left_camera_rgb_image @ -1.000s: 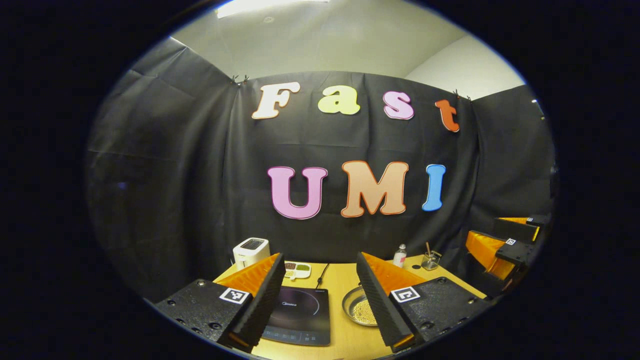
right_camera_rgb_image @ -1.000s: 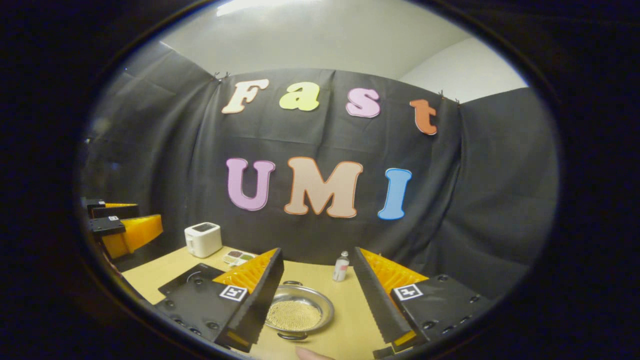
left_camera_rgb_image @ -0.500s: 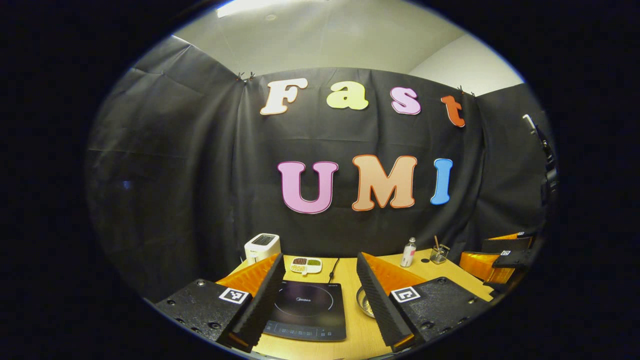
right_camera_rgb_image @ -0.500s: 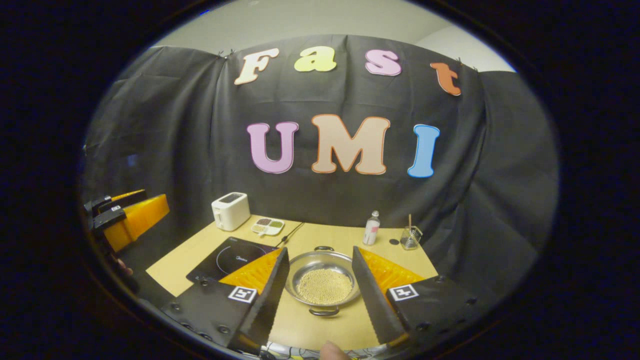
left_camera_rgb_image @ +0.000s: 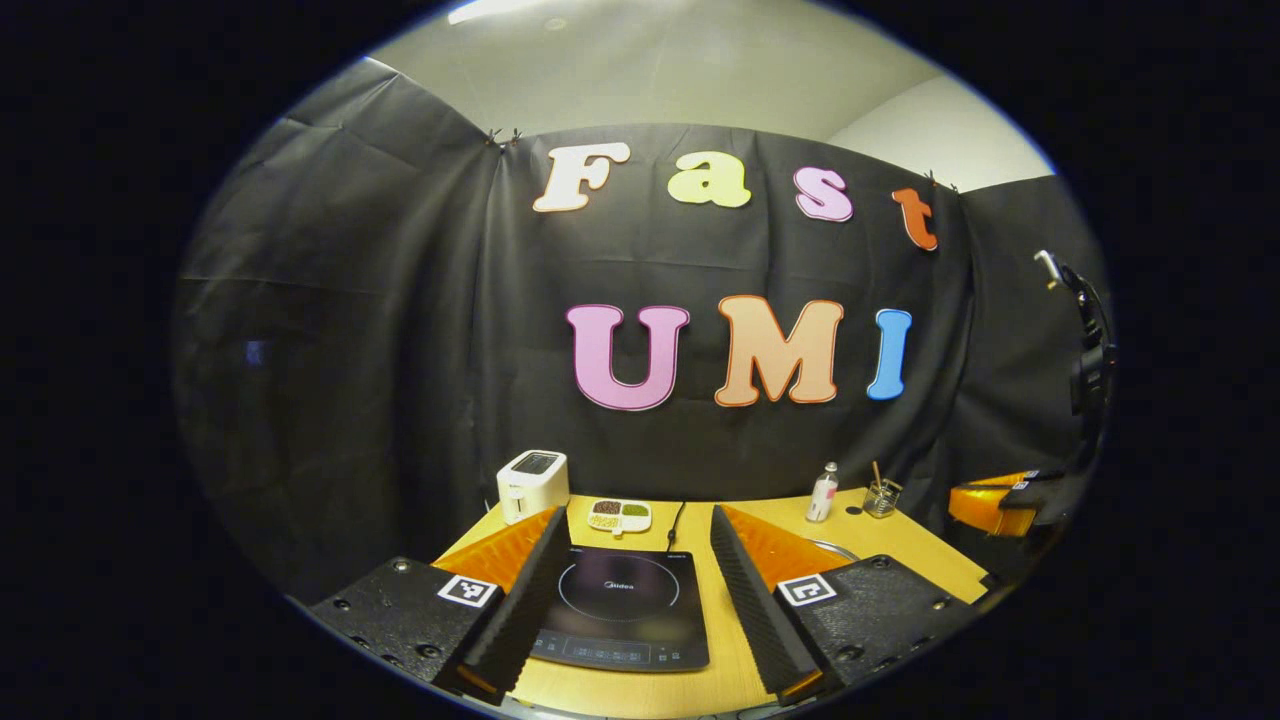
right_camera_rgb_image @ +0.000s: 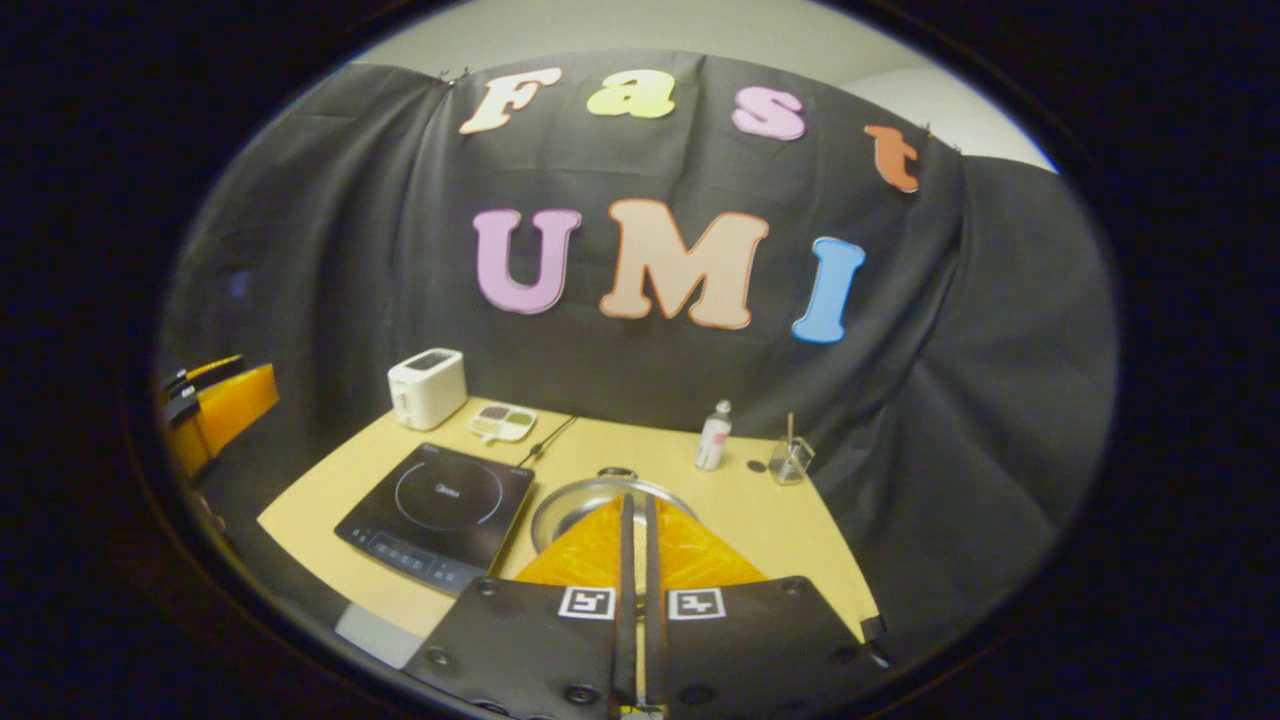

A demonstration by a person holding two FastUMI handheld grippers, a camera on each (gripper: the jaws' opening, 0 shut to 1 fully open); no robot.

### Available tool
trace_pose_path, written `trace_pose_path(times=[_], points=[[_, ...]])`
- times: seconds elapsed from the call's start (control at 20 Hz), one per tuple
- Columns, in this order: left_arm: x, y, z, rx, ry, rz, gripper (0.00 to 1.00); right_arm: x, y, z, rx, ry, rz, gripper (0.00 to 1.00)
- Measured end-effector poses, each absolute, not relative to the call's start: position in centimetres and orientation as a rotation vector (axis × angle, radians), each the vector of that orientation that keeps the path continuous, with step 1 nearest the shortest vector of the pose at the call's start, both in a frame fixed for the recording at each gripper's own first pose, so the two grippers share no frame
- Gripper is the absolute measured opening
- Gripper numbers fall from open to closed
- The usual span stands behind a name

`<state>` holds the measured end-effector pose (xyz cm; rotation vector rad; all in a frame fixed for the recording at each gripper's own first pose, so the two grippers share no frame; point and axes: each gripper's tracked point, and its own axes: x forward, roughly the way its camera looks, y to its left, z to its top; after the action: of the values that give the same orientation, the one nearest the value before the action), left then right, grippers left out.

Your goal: First push the handle of the pot to place it horizontally, then grasp the pot with both hands and set it on the induction cooktop.

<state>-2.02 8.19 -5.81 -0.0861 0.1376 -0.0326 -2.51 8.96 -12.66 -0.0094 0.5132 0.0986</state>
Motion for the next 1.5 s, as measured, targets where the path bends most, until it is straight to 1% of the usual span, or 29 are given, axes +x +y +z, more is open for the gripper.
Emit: trace_pose_path(times=[0.1,0.15,0.2,0.25,0.3,0.35,0.4,0.45,0.5,0.55,0.6,0.65,0.7,0.75,0.85,1.0,1.05,1.1,1.2,1.25,1.3,1.45,1.5], points=[[-1.6,8.2,-5.8,-0.088,0.141,-0.008,0.83,-2.1,9.7,-13.6,0.002,0.528,0.151,0.02],[-1.5,8.1,-6.1,-0.085,0.154,0.006,0.83,-2.0,9.9,-14.5,-0.002,0.548,0.176,0.04],[-1.4,8.0,-6.5,-0.087,0.164,0.018,0.83,-1.8,10.9,-15.9,0.011,0.581,0.223,0.02],[-1.1,7.6,-6.5,-0.095,0.165,0.025,0.83,-1.6,11.2,-17.6,0.026,0.613,0.249,0.03],[-0.8,7.0,-6.6,-0.092,0.170,0.031,0.78,-2.0,11.8,-18.3,0.063,0.647,0.288,0.04],[-0.5,6.8,-6.9,-0.076,0.186,0.046,0.83,-2.2,12.3,-19.9,0.102,0.692,0.318,0.04],[-0.6,7.0,-7.2,-0.060,0.201,0.068,0.83,-2.3,12.5,-21.4,0.135,0.738,0.344,0.07],[-0.4,7.0,-6.9,-0.056,0.200,0.089,0.83,-2.5,13.1,-22.9,0.174,0.784,0.377,0.00],[-0.1,6.6,-6.9,-0.055,0.209,0.111,0.83,-2.5,13.4,-24.3,0.195,0.818,0.404,0.00],[-0.2,6.4,-7.3,-0.052,0.228,0.132,0.83,-2.6,13.5,-25.6,0.193,0.847,0.432,0.02],[-0.5,6.4,-7.7,-0.048,0.246,0.157,0.83,-2.6,13.9,-27.1,0.192,0.877,0.471,0.00],[-0.7,6.4,-8.0,-0.043,0.262,0.184,0.83,-2.5,14.1,-28.2,0.190,0.902,0.500,0.03],[-0.8,6.3,-8.3,-0.044,0.277,0.209,0.83,-2.6,14.5,-29.7,0.180,0.931,0.535,0.03],[-1.0,6.2,-8.6,-0.043,0.288,0.234,0.83,-2.4,14.7,-31.0,0.171,0.953,0.558,0.00],[-2.0,6.5,-8.8,-0.028,0.320,0.287,0.83,-2.6,15.5,-33.1,0.183,1.012,0.595,0.00],[-2.5,6.4,-8.2,-0.008,0.316,0.330,0.84,-2.9,16.3,-35.2,0.211,1.079,0.630,0.03],[-2.5,6.5,-8.2,0.001,0.323,0.340,0.79,-3.0,16.7,-35.7,0.214,1.090,0.641,0.03],[-2.7,6.8,-8.5,0.007,0.336,0.352,0.84,-3.3,17.0,-36.2,0.213,1.103,0.653,0.03],[-2.8,7.2,-8.3,0.007,0.337,0.380,0.85,-3.9,17.7,-38.1,0.179,1.142,0.669,0.03],[-3.0,7.5,-8.4,0.009,0.346,0.395,0.82,-4.4,18.1,-39.2,0.167,1.178,0.670,0.00],[-3.1,7.4,-8.5,0.006,0.346,0.400,0.85,-4.3,18.4,-39.7,0.176,1.196,0.665,0.03],[-3.3,7.6,-8.6,0.030,0.357,0.411,0.85,-3.7,18.4,-41.4,0.144,1.212,0.647,0.03],[-3.2,7.7,-8.7,0.035,0.360,0.414,0.85,-3.4,18.3,-41.9,0.127,1.214,0.643,0.00]])
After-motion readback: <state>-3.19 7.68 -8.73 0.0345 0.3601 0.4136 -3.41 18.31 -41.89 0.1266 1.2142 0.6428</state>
